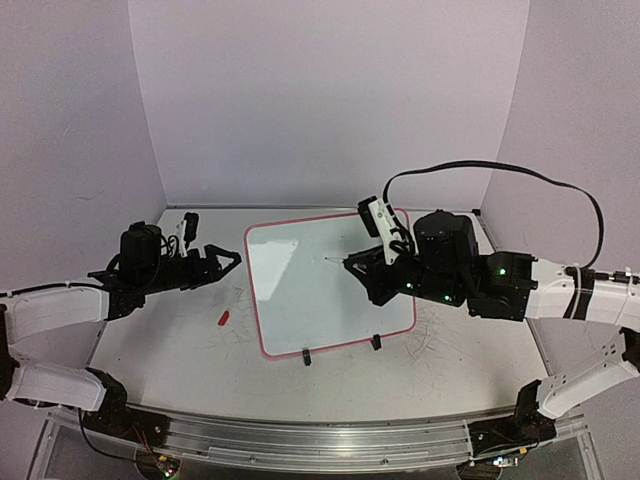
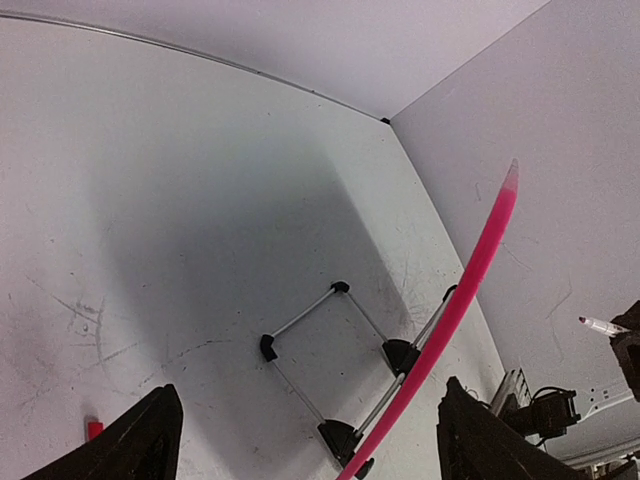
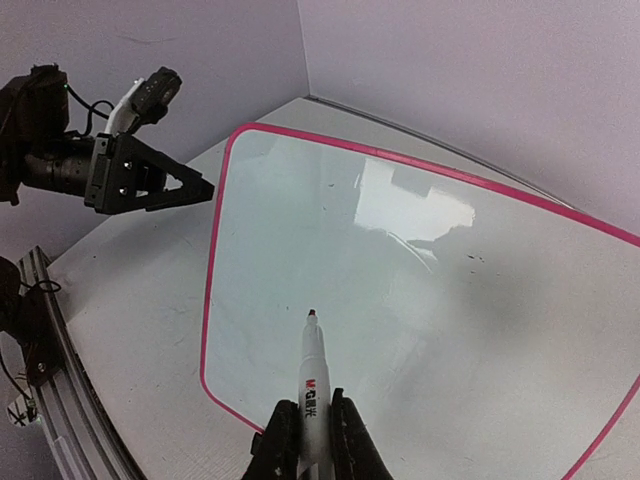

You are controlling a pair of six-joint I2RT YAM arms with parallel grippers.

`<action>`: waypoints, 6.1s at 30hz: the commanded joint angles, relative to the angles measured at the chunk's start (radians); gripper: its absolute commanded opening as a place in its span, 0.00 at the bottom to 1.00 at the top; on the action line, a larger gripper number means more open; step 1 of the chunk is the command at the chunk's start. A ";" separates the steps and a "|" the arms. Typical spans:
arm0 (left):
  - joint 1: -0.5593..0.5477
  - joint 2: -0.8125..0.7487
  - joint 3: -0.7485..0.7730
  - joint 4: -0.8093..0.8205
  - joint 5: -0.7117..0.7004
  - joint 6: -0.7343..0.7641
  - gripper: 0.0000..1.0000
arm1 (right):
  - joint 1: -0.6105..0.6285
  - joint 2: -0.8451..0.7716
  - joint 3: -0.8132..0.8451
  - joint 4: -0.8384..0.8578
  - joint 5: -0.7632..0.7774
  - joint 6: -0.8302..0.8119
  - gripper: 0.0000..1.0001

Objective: Write a sentence on the whiteboard
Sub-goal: Hold the whiteboard on the whiteboard stand, then write a sentence on the whiteboard.

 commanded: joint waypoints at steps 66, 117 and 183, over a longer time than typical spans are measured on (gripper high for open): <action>0.056 0.249 -0.021 0.582 0.445 -0.004 0.38 | 0.068 0.389 0.329 0.135 0.034 -0.042 0.00; 0.033 0.332 0.021 0.614 0.482 0.053 0.00 | 0.103 0.514 0.407 0.086 0.167 0.017 0.00; 0.028 0.309 0.023 0.614 0.495 0.053 0.00 | 0.104 0.610 0.457 0.041 0.111 0.040 0.00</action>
